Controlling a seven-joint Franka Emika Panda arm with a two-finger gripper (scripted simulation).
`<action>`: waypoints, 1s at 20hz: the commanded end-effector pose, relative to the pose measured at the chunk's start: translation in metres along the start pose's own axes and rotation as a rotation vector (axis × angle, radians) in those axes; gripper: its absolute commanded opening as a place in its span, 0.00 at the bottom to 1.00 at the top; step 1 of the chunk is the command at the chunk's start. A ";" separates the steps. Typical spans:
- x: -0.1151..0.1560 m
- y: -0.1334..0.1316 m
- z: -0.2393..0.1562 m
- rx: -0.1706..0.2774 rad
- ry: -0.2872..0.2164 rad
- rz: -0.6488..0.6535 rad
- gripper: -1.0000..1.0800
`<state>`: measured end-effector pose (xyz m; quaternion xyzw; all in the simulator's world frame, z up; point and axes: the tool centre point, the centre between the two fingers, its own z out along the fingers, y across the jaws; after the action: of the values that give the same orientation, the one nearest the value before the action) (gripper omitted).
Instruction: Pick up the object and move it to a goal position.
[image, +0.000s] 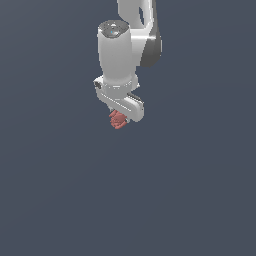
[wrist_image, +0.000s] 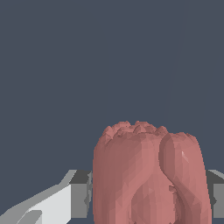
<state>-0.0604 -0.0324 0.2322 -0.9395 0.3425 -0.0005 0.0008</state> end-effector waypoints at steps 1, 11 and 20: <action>0.006 0.008 -0.027 -0.001 -0.001 0.000 0.00; 0.031 0.036 -0.131 -0.001 -0.001 0.000 0.00; 0.054 0.057 -0.215 -0.002 0.000 -0.001 0.00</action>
<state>-0.0564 -0.1065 0.4347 -0.9395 0.3426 -0.0006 0.0003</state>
